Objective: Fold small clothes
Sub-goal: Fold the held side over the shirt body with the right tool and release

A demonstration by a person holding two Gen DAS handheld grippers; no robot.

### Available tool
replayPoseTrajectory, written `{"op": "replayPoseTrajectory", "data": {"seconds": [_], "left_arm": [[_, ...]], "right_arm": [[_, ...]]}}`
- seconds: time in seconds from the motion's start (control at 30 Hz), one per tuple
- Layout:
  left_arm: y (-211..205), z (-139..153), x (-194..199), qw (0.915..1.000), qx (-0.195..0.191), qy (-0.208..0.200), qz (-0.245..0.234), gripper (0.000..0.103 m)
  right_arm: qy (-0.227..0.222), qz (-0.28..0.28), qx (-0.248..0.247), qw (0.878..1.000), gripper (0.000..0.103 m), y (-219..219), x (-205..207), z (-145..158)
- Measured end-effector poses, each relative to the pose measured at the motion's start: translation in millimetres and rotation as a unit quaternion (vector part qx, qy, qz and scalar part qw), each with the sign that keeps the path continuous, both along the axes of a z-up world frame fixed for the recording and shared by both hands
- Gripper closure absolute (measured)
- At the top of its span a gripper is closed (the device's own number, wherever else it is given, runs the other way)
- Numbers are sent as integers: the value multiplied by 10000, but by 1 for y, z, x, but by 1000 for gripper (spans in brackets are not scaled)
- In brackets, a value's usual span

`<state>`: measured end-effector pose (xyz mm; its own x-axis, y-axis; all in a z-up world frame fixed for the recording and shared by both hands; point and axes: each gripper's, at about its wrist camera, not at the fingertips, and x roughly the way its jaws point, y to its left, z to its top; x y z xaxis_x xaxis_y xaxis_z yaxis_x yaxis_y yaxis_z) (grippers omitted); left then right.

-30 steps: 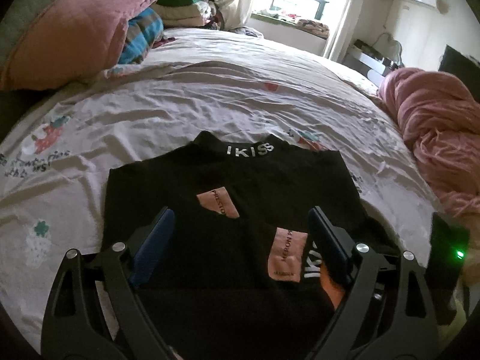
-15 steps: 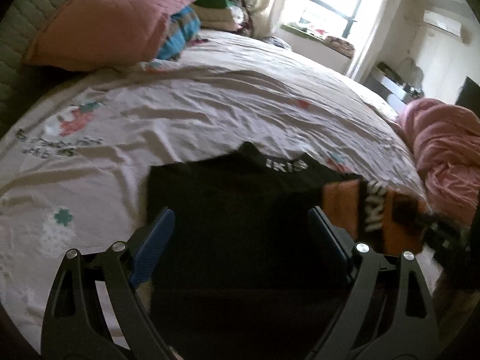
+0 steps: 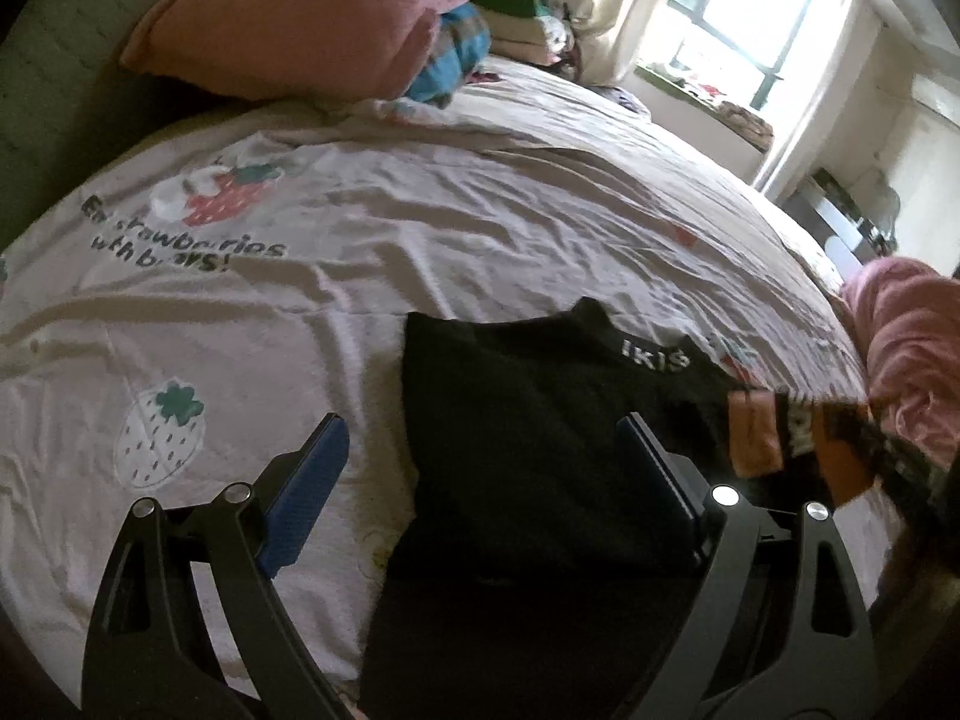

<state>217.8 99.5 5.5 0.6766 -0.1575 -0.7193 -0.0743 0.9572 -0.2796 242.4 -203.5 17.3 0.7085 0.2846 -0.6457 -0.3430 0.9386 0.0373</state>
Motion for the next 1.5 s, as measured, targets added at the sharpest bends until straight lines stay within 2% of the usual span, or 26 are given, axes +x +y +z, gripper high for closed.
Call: {"op": "replayPoseTrajectory", "data": {"seconds": [0.13, 0.3, 0.4, 0.47, 0.57, 0.63, 0.73, 0.87, 0.97, 1.03, 1.07, 1.13, 1.2, 1.37, 1.5], "left_arm": [[-10, -5, 10, 9998, 67, 136, -101, 20], [-43, -18, 22, 9983, 211, 262, -478, 20], [-62, -28, 28, 9962, 311, 382, -712, 20], [-72, -35, 29, 9945, 331, 466, -878, 25], [-78, -43, 28, 9923, 441, 568, -1012, 34], [-79, -49, 27, 9908, 525, 666, -1058, 42], [-78, -59, 26, 9885, 620, 831, -1097, 46], [-76, -70, 24, 9866, 745, 958, -1093, 46], [-71, -72, 19, 9877, 711, 909, -1055, 46], [-70, -73, 17, 9880, 698, 886, -1059, 46], [-69, -74, 16, 9879, 704, 884, -1064, 46], [-69, -75, 14, 9879, 707, 863, -1079, 46], [-69, -75, 15, 9880, 707, 853, -1075, 46], [-69, -74, 11, 9882, 740, 810, -1069, 46], [-68, -73, 9, 9885, 718, 806, -1058, 46]], "right_arm": [[235, -179, 73, 9995, 93, -8, 2, -20], [367, -405, 55, 9985, 93, -17, 0, -32], [354, -573, -30, 9977, 88, -22, -2, -34], [229, -745, -128, 9969, 86, -26, -5, -32], [187, -805, 22, 9966, 85, -33, -9, -29], [181, -729, 73, 9971, 83, -30, -13, -28], [316, -415, 217, 9984, 80, -18, -19, -32], [614, 23, 379, 9974, 73, 5, -23, -44], [813, 142, 310, 9961, 72, 19, -22, -56], [944, 103, 113, 9954, 71, 25, -21, -66], [1060, -37, -69, 9943, 65, 25, -19, -74], [1194, -271, -331, 9919, 59, 21, -17, -86], [1286, -330, -46, 9911, 59, 13, -16, -89], [1095, -378, 231, 9930, 56, 7, -24, -79], [945, -424, 378, 9939, 47, 0, -31, -71]]}}
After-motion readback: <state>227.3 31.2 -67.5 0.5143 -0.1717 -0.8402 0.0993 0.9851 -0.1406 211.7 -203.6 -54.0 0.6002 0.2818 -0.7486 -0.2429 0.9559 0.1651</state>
